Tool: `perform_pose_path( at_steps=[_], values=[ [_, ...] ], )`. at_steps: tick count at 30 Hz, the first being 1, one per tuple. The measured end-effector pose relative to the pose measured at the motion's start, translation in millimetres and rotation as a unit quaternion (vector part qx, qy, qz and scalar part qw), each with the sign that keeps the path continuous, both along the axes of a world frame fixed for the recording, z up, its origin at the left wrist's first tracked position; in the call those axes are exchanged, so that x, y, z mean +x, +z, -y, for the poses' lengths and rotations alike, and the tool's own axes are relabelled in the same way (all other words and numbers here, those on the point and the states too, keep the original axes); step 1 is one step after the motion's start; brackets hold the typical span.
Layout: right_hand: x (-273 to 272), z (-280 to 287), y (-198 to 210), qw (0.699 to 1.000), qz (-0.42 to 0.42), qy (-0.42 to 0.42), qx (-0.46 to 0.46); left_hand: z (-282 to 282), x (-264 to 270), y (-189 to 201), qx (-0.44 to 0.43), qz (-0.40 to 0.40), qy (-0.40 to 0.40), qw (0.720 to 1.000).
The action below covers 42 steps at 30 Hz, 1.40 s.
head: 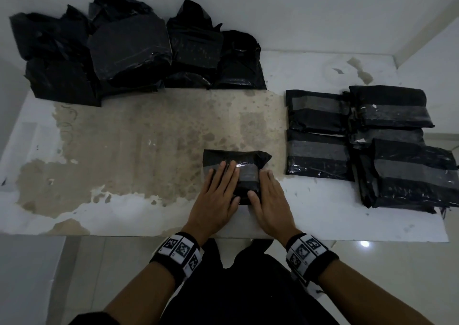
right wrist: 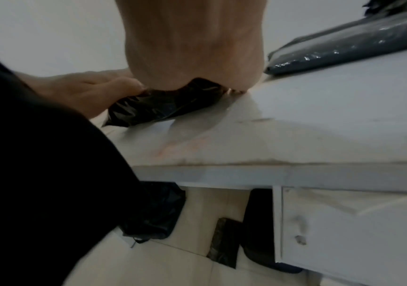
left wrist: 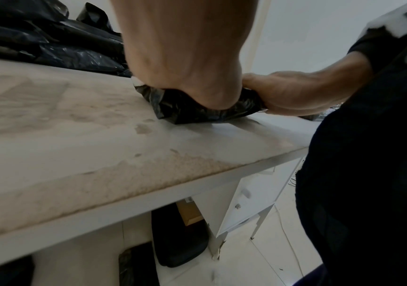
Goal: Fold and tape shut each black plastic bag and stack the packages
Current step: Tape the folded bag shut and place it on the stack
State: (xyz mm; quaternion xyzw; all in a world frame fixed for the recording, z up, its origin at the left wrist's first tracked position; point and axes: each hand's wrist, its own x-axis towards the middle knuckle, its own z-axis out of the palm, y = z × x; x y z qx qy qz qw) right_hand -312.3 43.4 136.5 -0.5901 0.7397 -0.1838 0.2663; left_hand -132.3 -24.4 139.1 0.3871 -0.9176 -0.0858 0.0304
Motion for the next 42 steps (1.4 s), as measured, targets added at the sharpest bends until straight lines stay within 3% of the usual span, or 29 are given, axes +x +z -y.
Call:
perform_pose_path(
  at_steps=[4, 15, 22, 25, 30, 38, 42],
  values=[
    [-10.1, -2.5, -5.1, 0.995, -0.098, 0.029, -0.002, -0.4, -1.2, 1.2, 0.002, -0.001, 0.000, 1.000],
    [-7.9, -4.2, -3.1, 0.979, -0.192, 0.064, 0.039, -2.5, -2.4, 2.1, 0.014, -0.027, 0.007, 1.000],
    [-5.7, -0.3, 11.2, 0.990, -0.134, -0.006, -0.030, -2.7, -6.1, 5.1, 0.029, -0.057, 0.027, 0.998],
    [3.8, 5.2, 20.1, 0.992, -0.083, 0.037, -0.081, -2.9, -6.3, 4.3, 0.038, -0.066, 0.027, 0.997],
    [16.4, 9.3, 18.9, 0.990, -0.052, 0.104, -0.074, -2.9, -6.3, 1.8, 0.080, -0.111, 0.032, 0.990],
    [14.2, 4.8, 13.7, 0.988, -0.066, 0.105, -0.087, -3.3, -3.8, 1.2, 0.186, -0.251, 0.120, 0.942],
    [10.7, 4.2, 13.7, 0.989, -0.062, 0.111, -0.077, -3.5, 13.4, -8.9, 0.246, -0.249, 0.171, 0.921]
  ],
)
